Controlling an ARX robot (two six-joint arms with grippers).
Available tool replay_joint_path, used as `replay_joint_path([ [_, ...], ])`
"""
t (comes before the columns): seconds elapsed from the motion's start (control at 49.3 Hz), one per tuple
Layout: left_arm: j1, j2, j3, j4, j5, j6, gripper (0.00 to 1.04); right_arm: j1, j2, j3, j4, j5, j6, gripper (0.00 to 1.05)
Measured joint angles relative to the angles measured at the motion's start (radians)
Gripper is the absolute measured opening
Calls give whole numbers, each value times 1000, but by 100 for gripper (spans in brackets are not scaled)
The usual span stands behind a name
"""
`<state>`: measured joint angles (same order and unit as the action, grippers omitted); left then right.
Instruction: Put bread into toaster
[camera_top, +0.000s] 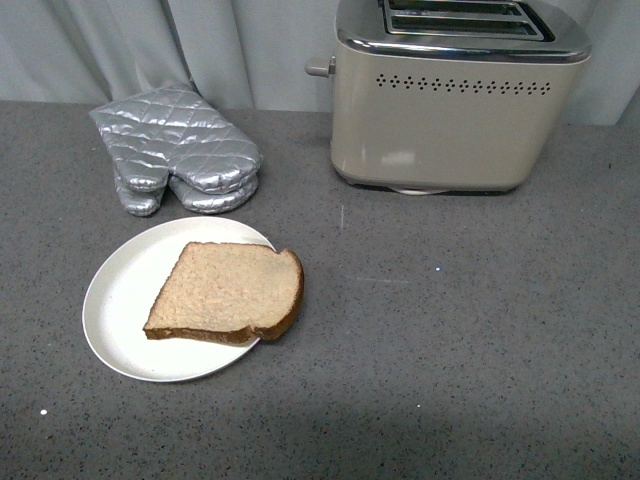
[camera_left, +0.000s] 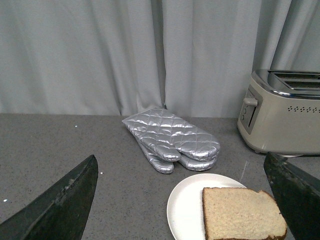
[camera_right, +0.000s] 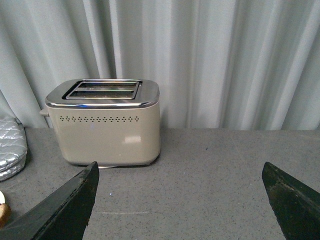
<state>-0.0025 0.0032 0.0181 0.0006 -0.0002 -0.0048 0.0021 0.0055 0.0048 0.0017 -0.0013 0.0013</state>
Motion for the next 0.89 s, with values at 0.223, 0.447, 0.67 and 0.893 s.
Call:
replay_joint_path([
  [0.223,0,0,0,0,0,0,98,0,0,0,0,0,0,95],
  [0.447,0,0,0,0,0,0,98,0,0,0,0,0,0,95],
  [0.67,0,0,0,0,0,0,98,0,0,0,0,0,0,95],
  [0.893,0,0,0,0,0,0,98,0,0,0,0,0,0,95],
])
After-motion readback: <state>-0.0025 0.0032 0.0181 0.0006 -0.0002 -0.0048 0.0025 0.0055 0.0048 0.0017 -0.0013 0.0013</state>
